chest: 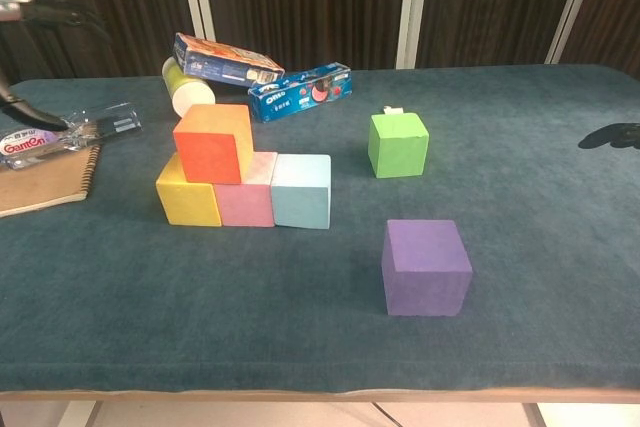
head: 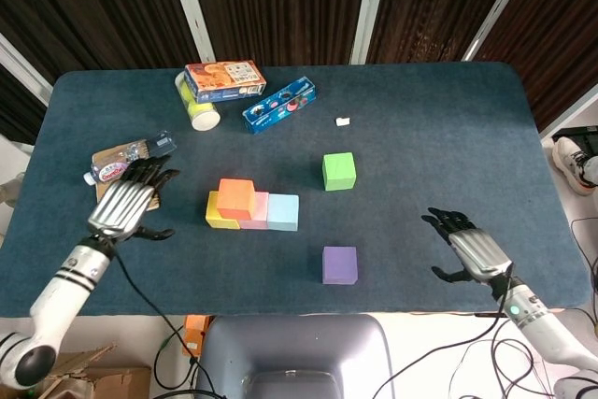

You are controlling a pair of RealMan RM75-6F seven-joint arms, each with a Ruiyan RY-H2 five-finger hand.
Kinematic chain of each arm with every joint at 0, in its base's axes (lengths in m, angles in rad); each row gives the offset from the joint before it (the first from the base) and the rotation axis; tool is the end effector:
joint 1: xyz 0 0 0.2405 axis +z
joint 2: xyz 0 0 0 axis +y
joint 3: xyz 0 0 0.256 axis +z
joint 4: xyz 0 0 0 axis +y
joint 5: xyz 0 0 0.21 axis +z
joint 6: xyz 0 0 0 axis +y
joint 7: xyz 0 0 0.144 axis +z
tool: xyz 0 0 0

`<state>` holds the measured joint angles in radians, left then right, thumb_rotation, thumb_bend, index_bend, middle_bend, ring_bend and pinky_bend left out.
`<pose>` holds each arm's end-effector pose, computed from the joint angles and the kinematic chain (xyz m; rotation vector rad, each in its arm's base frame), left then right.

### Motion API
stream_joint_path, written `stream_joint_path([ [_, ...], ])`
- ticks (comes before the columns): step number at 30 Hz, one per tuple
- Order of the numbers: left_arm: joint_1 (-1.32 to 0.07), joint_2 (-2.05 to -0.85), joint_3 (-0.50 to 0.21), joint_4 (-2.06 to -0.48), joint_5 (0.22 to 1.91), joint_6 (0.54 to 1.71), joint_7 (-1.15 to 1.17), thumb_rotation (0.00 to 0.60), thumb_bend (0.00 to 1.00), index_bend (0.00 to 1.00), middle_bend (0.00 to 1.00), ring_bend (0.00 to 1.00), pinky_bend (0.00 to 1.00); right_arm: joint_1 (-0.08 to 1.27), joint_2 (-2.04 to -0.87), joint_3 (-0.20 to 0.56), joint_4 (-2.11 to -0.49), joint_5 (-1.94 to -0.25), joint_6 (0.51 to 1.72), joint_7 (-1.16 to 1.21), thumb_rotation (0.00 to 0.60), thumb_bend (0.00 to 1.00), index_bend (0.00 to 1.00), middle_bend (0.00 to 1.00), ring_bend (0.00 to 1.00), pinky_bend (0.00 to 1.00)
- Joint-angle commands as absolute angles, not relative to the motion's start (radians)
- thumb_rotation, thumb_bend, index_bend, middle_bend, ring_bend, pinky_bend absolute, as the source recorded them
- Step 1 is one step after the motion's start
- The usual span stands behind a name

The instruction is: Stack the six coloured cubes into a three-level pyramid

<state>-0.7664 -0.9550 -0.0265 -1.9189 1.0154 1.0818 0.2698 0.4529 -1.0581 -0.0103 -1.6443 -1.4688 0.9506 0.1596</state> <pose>-0.1687 0.3227 0.1408 -1.7607 -0.8951 -0.8110 -0.2734 -0.2593 0.1043 1.8352 -1.1924 0.7600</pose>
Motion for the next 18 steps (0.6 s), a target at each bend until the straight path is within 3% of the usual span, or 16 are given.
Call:
stream_joint_path([
  [1, -0.650, -0.902, 0.047, -1.937, 1.128, 1.170, 0.237, 0.499, 0.00, 0.17, 0.01, 0.00, 0.08, 0.478, -1.067, 0.008, -1.702, -1.441, 0.921, 0.123, 0.559, 0.21, 0.00, 0.00, 0.00, 0.00],
  [8, -0.494, -0.898, 0.117, -1.865, 1.252, 1.287, 0.217, 0.504, 0.00, 0.16, 0.01, 0.00, 0.08, 0.536, -1.137, 0.046, -1.808, -1.277, 0.840, -0.001, 0.559, 0.20, 0.01, 0.00, 0.00, 0.00],
  [18, -0.351, -0.903, 0.148, -1.758, 1.371, 1.376, 0.098, 0.507, 0.00, 0.16, 0.01, 0.00, 0.08, 0.553, -1.279, 0.046, -1.880, -1.102, 0.902, -0.208, 0.559, 0.18, 0.02, 0.00, 0.00, 0.00],
])
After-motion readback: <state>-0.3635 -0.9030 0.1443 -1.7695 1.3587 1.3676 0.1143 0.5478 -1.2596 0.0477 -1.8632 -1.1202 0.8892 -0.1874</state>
